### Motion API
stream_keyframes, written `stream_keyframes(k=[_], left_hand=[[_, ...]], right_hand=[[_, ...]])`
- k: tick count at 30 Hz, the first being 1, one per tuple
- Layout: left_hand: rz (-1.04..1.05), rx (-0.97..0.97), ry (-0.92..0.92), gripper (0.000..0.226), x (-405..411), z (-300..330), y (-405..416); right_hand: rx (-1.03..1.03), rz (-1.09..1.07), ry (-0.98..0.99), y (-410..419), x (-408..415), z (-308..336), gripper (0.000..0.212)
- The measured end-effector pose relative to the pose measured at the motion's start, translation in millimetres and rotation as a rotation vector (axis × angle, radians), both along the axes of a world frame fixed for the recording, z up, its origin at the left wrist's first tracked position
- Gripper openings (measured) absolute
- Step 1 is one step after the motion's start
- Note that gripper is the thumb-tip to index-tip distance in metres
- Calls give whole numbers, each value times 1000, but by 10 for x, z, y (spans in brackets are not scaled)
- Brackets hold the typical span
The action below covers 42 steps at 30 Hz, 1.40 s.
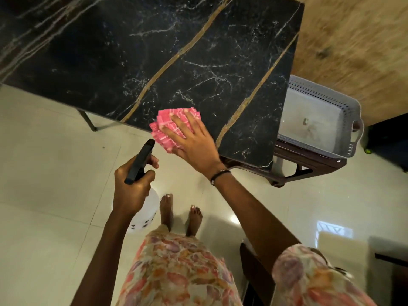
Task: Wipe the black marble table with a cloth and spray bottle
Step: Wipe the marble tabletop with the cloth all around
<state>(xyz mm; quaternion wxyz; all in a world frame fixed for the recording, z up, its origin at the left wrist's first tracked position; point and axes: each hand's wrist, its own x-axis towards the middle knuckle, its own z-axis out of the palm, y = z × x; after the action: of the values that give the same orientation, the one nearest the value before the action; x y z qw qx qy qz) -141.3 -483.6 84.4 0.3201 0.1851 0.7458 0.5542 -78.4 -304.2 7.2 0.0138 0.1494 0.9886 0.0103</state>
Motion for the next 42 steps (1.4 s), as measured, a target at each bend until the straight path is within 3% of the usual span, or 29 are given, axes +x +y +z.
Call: stream_keyframes(k=[6, 11, 19, 31, 35, 39, 42], left_hand=[[63, 4, -17, 24, -324, -12, -136], [102, -5, -51, 23, -718, -64, -300], [90, -18, -71, 21, -1538, -144, -651], [215, -44, -23, 28, -3009, -150, -1342], [270, -23, 8, 49, -3347, -81, -1509], [342, -8, 5, 49, -3591, -42, -1630], [370, -8, 2, 47, -3742, -31, -1670]], right_hand=[[64, 25, -57, 362, 1002, 1, 54], [23, -2, -28, 321, 757, 18, 59], [49, 5, -11, -426, -1212, -83, 67], [-95, 108, -54, -1513, -4156, 36, 68], [-106, 114, -15, -1458, -4022, 43, 63], [-158, 19, 33, -1285, -3309, 2, 63], [-183, -55, 24, -1280, -3260, 40, 66]])
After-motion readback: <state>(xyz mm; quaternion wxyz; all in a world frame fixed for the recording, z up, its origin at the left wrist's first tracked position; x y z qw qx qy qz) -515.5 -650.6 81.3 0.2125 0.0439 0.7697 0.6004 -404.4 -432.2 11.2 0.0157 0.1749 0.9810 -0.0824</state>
